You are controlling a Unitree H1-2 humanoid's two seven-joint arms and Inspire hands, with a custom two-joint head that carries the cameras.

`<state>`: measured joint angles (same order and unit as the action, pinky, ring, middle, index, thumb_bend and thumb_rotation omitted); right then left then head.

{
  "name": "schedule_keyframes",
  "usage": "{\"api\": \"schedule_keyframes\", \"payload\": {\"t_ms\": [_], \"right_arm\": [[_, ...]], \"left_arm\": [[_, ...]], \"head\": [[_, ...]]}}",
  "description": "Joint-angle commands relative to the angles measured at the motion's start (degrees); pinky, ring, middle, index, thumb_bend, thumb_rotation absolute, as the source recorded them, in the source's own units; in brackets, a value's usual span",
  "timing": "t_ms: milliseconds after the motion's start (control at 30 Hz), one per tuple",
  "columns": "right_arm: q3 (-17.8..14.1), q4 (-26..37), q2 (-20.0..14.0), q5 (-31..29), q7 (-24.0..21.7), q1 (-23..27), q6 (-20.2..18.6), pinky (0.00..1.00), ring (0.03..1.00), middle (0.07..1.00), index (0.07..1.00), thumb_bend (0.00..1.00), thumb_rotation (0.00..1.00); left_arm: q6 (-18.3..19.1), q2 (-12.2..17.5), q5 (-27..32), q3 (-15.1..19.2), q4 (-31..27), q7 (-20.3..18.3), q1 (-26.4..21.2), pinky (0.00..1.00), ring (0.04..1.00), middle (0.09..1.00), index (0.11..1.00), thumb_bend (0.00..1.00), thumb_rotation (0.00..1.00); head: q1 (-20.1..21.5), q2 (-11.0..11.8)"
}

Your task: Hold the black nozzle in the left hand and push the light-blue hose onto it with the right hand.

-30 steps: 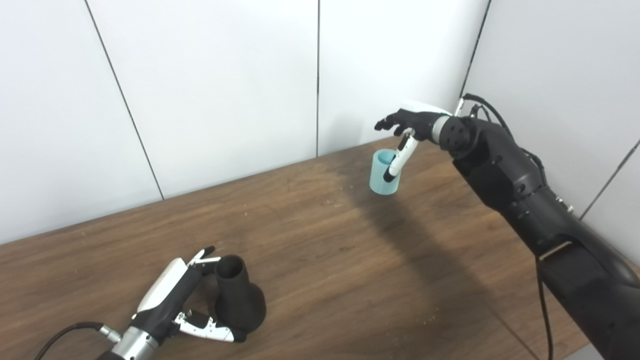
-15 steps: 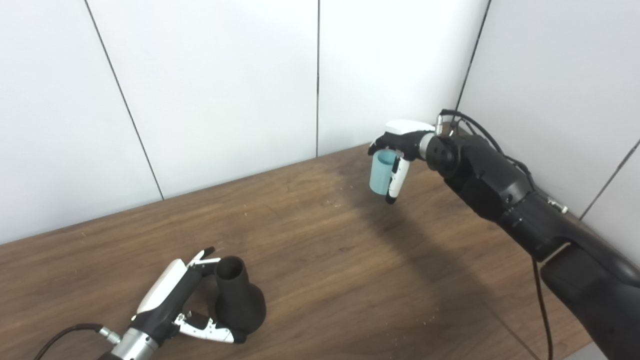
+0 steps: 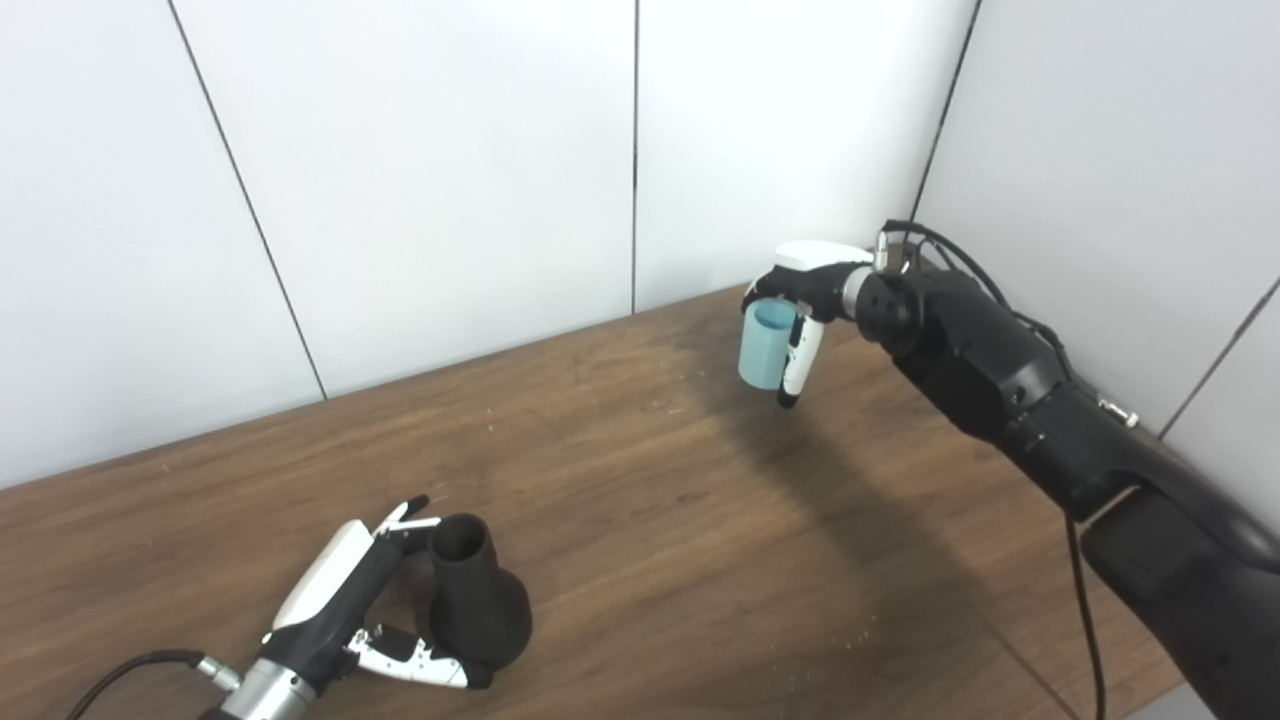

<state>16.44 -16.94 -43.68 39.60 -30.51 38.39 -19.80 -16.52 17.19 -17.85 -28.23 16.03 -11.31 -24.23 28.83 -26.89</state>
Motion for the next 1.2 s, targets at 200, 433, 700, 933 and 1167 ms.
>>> {"api": "schedule_keyframes", "payload": {"t_ms": [200, 433, 700, 933, 1167], "right_arm": [[-2.0, 1.0, -0.5, 0.4, 6.5, 2.7, 3.0, 0.58, 0.644, 0.696, 0.704, 0.83, 0.00], [-2.3, 0.2, 0.0, 0.4, 10.1, 2.4, 5.1, 0.54, 0.595, 0.652, 0.667, 0.80, 0.00], [-2.2, -0.8, 0.5, 0.3, 11.2, 2.4, 5.6, 0.52, 0.575, 0.638, 0.655, 0.79, 0.00], [-1.8, -1.2, 0.3, 0.3, 9.8, 2.6, 5.3, 0.52, 0.576, 0.639, 0.656, 0.78, 0.00], [-1.5, -1.4, 0.0, 0.3, 8.1, 1.8, 5.1, 0.54, 0.613, 0.671, 0.663, 0.79, 0.00]], "left_arm": [[3.7, 2.1, -2.9, -2.1, 2.5, -5.6, 3.9, 1.00, 0.606, 0.500, 0.475, 0.52, 0.00], [4.1, 2.3, -2.7, -1.8, 1.5, -5.7, 4.0, 1.00, 0.605, 0.500, 0.475, 0.52, 0.00], [3.2, 2.4, -2.9, -1.6, 1.7, -5.4, 4.0, 1.00, 0.604, 0.500, 0.475, 0.52, 0.00], [3.3, 2.6, -2.5, -1.5, 1.4, -5.7, 4.0, 1.00, 0.604, 0.500, 0.475, 0.52, 0.00], [3.5, 2.9, -2.2, -1.1, 1.0, -6.1, 4.2, 1.00, 0.604, 0.500, 0.475, 0.52, 0.00]], "head": [[-0.2, -0.1], [-0.3, -0.4], [-0.5, -0.9], [-0.7, -1.3], [-0.7, -1.6]]}}
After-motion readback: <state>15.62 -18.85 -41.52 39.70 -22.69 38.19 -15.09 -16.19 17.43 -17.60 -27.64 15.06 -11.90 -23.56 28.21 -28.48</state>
